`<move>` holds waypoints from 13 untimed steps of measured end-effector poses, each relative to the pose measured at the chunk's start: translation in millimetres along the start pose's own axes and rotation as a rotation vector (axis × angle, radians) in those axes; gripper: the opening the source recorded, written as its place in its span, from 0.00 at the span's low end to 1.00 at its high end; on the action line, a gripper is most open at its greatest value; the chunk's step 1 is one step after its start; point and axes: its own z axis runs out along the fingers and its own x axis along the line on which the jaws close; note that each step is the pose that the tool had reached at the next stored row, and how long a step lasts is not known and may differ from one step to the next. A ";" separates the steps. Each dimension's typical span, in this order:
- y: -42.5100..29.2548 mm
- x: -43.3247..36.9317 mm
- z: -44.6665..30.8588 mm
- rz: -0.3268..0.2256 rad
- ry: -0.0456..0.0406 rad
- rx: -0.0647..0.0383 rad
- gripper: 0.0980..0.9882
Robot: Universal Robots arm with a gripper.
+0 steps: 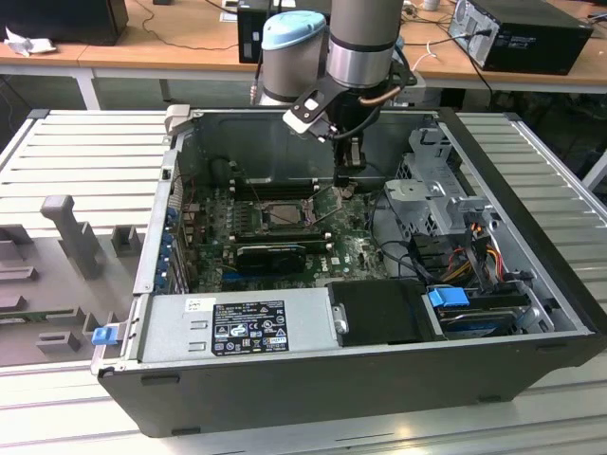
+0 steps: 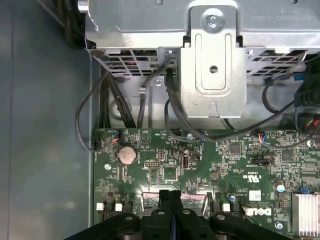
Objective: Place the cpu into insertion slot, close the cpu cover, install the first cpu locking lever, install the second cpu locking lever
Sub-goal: 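Close the cpu cover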
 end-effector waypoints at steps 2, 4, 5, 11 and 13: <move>4.2 0.0 0.5 0.000 0.0009 0.000 0.01; 10.8 0.0 1.1 -0.001 0.0010 0.001 0.01; 12.9 0.0 1.6 -0.002 0.0010 0.001 0.01; 21.3 -1.0 16.2 -0.016 0.0014 0.003 0.01; 21.2 -3.0 18.3 -0.019 0.0013 0.004 0.01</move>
